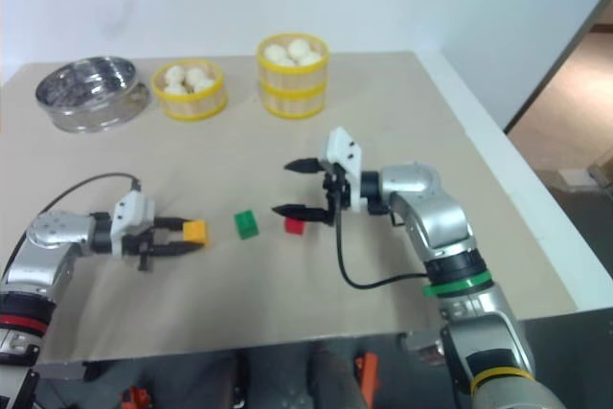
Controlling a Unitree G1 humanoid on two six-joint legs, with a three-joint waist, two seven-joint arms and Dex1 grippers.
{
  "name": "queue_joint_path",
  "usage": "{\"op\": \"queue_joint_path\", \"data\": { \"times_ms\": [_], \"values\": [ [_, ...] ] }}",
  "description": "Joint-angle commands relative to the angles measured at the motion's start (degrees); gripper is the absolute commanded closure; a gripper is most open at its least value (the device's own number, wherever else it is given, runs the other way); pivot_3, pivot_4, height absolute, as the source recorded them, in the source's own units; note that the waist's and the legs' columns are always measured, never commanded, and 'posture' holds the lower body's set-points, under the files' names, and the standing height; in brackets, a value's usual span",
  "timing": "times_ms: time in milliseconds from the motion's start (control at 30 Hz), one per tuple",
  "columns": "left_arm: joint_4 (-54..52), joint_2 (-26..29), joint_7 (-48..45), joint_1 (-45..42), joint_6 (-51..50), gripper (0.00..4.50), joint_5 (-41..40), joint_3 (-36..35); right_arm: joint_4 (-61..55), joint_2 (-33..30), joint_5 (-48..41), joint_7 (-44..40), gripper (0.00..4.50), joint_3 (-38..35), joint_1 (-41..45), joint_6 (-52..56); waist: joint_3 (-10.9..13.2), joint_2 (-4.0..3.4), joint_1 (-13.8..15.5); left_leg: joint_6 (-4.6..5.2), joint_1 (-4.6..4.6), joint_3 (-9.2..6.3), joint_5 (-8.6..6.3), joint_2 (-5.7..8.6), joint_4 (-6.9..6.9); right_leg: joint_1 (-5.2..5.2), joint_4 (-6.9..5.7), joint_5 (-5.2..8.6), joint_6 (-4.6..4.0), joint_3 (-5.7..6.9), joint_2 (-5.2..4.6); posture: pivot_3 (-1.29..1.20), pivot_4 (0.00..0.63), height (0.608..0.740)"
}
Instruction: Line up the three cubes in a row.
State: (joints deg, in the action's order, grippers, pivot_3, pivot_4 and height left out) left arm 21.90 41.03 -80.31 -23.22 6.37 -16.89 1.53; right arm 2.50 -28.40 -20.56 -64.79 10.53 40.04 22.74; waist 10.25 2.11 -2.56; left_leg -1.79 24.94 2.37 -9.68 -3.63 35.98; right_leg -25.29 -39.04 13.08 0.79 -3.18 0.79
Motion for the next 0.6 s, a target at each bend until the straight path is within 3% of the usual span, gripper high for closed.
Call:
{"op": "queue_joint_path", "data": {
  "times_ms": [33,200,233,600],
  "values": [
    [-0.8,-0.6,0.5,-0.7,-1.4,1.92,0.4,0.6,-1.9,-0.8,-0.5,-0.1,0.0,-1.5,0.0,-0.4,0.0,0.0,0.0,0.0,0.0,0.0,0.0,0.0,0.01,0.0,0.0,0.0,0.0,0.0,0.0,0.0,0.15,0.74],
    [-3.0,-0.9,0.7,-0.8,-3.0,0.2,-0.2,0.3,-2.2,-0.7,-0.5,-0.1,0.0,-1.3,-0.4,-0.5,0.0,0.0,0.0,0.0,0.02,-0.01,0.0,-0.01,0.02,-0.01,0.0,-0.01,0.02,0.0,0.01,0.0,0.15,0.74],
    [-3.2,-0.8,0.6,-0.8,-3.3,0.07,-0.1,0.3,-2.1,-0.6,-0.5,-0.1,0.0,-1.2,-0.4,-0.5,0.0,0.0,0.0,0.0,0.01,0.0,0.0,-0.01,0.02,-0.01,0.0,-0.01,0.01,-0.01,0.01,0.0,0.15,0.74],
    [-15.9,2.2,5.4,0.8,-10.2,0.07,-5.9,-6.4,-2.3,-0.6,-0.5,0.0,0.0,-1.5,-0.7,-1.2,0.0,0.0,0.0,0.0,0.02,-0.01,0.0,-0.01,0.02,-0.01,0.0,-0.01,0.02,0.0,0.01,0.0,0.15,0.74]
  ]
}}
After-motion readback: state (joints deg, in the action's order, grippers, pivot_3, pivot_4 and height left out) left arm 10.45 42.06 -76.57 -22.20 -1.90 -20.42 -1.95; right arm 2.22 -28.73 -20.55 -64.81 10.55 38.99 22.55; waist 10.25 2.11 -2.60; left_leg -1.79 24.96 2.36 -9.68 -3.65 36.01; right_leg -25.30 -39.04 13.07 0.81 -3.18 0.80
